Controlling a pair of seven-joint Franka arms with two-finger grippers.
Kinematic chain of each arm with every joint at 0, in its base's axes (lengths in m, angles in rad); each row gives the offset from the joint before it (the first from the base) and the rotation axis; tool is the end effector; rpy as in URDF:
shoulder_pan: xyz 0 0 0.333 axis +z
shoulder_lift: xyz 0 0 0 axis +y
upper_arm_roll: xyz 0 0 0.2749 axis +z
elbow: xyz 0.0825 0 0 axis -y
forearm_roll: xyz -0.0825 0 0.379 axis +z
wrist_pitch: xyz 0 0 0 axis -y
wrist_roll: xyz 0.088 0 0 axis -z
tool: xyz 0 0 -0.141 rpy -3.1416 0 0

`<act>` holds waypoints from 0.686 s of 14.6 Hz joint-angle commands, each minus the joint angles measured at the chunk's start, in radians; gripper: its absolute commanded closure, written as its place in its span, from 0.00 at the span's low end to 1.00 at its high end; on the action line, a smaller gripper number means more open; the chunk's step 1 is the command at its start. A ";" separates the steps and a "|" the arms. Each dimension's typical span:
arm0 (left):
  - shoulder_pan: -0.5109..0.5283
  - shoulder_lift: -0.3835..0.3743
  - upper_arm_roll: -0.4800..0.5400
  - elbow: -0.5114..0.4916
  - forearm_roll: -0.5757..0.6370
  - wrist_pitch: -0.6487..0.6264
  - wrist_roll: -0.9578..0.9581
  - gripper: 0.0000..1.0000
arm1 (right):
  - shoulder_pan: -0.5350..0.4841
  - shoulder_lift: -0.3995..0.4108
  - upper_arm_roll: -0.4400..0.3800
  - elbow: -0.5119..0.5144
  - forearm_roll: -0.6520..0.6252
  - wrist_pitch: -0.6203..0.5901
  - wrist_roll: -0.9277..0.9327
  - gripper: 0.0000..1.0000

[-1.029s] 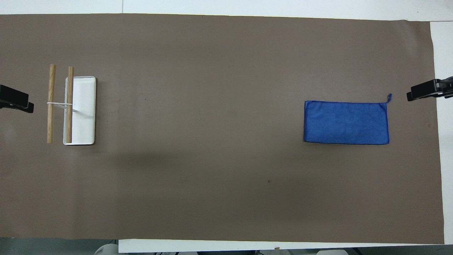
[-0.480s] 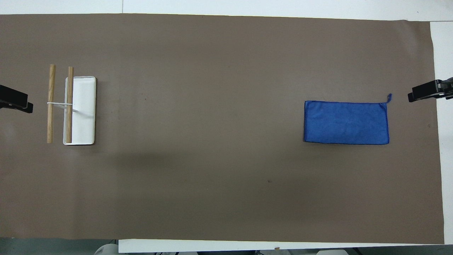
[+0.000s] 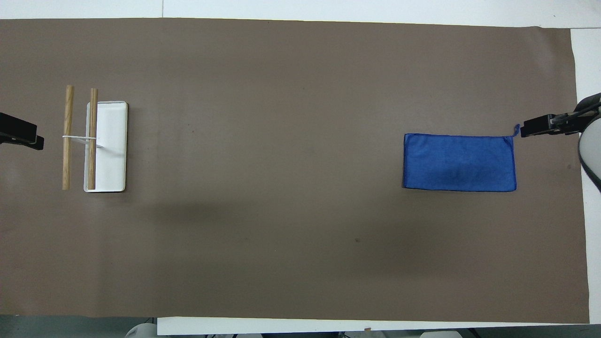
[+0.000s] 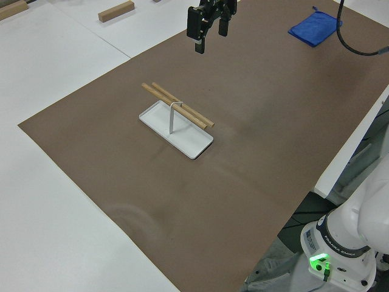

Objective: Right arm passes towel to left arm to hang
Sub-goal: 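Reach the right gripper to the blue towel's near corner and grasp it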

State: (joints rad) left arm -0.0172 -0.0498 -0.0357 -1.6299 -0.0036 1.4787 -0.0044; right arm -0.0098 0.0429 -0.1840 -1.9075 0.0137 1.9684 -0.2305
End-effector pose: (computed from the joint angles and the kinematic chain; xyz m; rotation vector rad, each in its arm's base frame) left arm 0.5210 -0.0285 0.5414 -3.1356 0.0761 0.1592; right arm 0.5570 -0.1073 0.4013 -3.1403 -0.0499 -0.0304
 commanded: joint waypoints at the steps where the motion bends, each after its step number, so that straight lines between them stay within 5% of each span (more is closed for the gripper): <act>1: 0.013 -0.012 -0.004 -0.013 -0.012 -0.008 0.015 0.00 | -0.012 -0.023 0.029 -0.128 0.003 0.131 0.055 0.01; 5: 0.013 -0.012 -0.004 -0.013 -0.012 -0.008 0.015 0.00 | -0.013 -0.012 0.043 -0.278 0.003 0.348 0.057 0.01; 10: 0.013 -0.012 -0.004 -0.013 -0.012 -0.008 0.015 0.00 | -0.018 0.035 0.043 -0.311 0.005 0.380 0.048 0.01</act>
State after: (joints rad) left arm -0.0172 -0.0498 -0.0357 -1.6299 -0.0036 1.4786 -0.0044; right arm -0.0110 0.0662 -0.1512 -2.1990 0.0142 2.3172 -0.1837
